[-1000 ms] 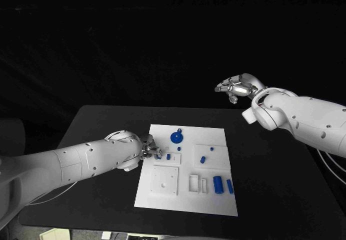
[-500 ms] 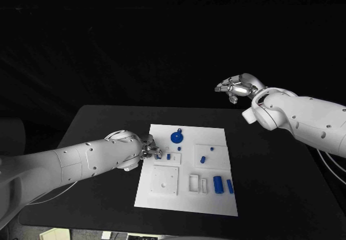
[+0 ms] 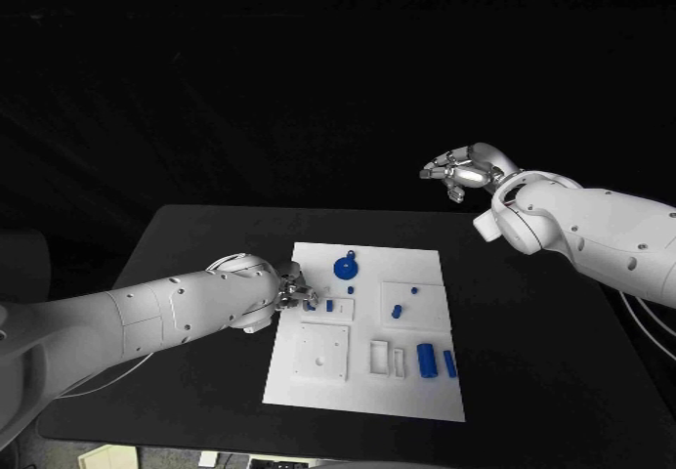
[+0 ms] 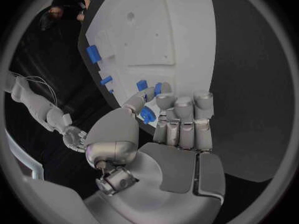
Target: Assemble the parts on the task board
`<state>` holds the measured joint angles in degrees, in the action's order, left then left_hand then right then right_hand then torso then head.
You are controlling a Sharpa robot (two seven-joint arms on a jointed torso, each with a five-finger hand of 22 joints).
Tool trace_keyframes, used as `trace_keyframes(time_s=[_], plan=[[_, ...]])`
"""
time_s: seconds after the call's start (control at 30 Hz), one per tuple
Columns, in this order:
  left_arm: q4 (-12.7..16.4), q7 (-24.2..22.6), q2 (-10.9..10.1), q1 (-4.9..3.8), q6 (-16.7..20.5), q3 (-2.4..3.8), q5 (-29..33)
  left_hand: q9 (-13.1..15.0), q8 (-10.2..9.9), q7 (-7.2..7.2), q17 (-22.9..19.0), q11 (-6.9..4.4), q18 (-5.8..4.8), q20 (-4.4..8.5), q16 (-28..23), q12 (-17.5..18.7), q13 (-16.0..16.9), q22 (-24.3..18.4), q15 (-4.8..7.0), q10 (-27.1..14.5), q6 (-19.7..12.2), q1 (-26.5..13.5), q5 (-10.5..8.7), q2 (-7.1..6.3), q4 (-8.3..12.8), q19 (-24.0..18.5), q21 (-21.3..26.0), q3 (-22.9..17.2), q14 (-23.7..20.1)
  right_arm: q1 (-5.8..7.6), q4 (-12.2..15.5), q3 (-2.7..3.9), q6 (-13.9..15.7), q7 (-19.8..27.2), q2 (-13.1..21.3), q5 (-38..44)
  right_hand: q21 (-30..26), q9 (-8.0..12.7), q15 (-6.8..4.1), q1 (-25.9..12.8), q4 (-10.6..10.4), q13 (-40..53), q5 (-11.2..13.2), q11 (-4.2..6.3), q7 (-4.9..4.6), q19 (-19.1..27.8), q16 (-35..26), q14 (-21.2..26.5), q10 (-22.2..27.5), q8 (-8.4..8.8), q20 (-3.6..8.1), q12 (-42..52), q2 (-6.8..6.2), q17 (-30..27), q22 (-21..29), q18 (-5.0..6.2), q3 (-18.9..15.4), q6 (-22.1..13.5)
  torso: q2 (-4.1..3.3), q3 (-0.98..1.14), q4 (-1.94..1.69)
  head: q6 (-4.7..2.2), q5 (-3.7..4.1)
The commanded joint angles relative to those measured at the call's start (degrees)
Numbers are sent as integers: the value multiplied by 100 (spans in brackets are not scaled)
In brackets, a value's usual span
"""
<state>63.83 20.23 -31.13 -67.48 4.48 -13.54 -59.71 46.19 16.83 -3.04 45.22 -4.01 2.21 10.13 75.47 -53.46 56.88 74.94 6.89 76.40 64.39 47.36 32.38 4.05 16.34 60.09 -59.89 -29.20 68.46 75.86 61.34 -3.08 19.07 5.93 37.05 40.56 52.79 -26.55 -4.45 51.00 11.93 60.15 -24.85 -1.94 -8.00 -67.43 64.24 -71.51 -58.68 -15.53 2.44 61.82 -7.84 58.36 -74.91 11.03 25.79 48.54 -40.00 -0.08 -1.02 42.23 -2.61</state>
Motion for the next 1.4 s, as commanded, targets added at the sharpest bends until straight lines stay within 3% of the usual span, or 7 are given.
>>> trace_keyframes(time_s=[0.03, 0.6, 1.0, 1.07, 1.13, 1.3, 1.4], plan=[[3, -23, 58, 19, -173, -8, -54, 992, 95, 336, -6, -254, 197, 448, 24, 23, 0, 103, 477, 304, 465, -16, -76, 2, -11, -29, -21, -24, 308, -1, 1, 2, -79, 30, -10, 16, -24, 10, 16, -36, 16, -7, -27, -9, -56, 6, -12, -6, 51, 33, 31, 36, 1, -7, -37, 397, 12, 11, 0, 3, 1, 4, -7], [-22, -9, 130, 39, -322, -8, -76, 935, 73, 365, 10, -280, 199, 444, 95, 16, -14, 101, 438, 388, 600, -59, 41, 5, -16, -23, -48, -52, 349, -1, 7, 2, -81, 31, -15, 16, -26, 11, 16, -35, 16, -10, -29, -9, -56, 6, -11, -6, 52, 33, 31, 38, 1, -7, -39, 397, 13, 11, -3, -1, 0, 20, 11], [-68, 86, 197, 71, -446, -8, -427, 917, 59, 367, 10, -282, 201, 443, 111, 15, -25, 100, 427, 406, 627, -93, -71, 2, -33, -19, -61, -40, 349, -1, 9, 2, -83, 31, -19, 16, -27, 11, 16, -35, 16, -12, -30, -9, -56, 5, -11, -5, 53, 34, 31, 39, 0, -7, -41, 397, 13, 11, -3, -7, 6, 30, 23], [-74, 88, 199, 72, -439, -8, -423, 903, 44, 367, 4, -278, 204, 442, 110, 20, -36, 97, 424, 409, 634, -117, -193, -8, -50, -23, -63, -37, 342, -1, 9, 2, -81, 30, -19, 16, -28, 11, 16, -35, 16, -12, -30, -9, -56, 5, -11, -5, 53, 34, 31, 40, 0, -7, -41, 397, 13, 11, -3, -6, 6, 30, 23], [-84, 94, 196, 72, -406, -8, -418, 886, 22, 364, -8, -271, 211, 444, 105, 30, -55, 91, 426, 411, 638, -162, -579, -47, -94, -32, -60, -23, 331, -1, 9, 2, -82, 30, -19, 16, -28, 11, 16, -35, 16, -13, -30, -9, -56, 5, -11, -5, 53, 34, 31, 40, 0, -7, -41, 397, 14, 10, -2, -2, -1, 33, 28], [-107, 104, 183, 72, -337, -8, -411, 869, -17, 362, -39, -263, 228, 446, 88, 52, -91, 77, 450, 405, 633, -297, -1298, -295, -308, -48, -38, 15, 313, -1, 14, 2, -81, 29, -11, 16, -29, 12, 16, -34, 17, -14, -31, -9, -56, 5, -11, -4, 54, 34, 31, 40, 0, -8, -42, 397, 14, 10, -2, -4, -4, 40, 38], [-114, 99, 170, 72, -278, -7, -402, 870, -30, 356, -53, -265, 237, 448, 80, 64, -105, 74, 459, 398, 623, -359, -1565, -428, -433, -58, -24, 19, 300, -1, 14, 2, -79, 29, -9, 16, -29, 12, 16, -34, 17, -14, -31, -9, -56, 5, -11, -4, 54, 34, 31, 40, 1, -8, -42, 397, 14, 10, 0, -4, -3, 37, 39]])
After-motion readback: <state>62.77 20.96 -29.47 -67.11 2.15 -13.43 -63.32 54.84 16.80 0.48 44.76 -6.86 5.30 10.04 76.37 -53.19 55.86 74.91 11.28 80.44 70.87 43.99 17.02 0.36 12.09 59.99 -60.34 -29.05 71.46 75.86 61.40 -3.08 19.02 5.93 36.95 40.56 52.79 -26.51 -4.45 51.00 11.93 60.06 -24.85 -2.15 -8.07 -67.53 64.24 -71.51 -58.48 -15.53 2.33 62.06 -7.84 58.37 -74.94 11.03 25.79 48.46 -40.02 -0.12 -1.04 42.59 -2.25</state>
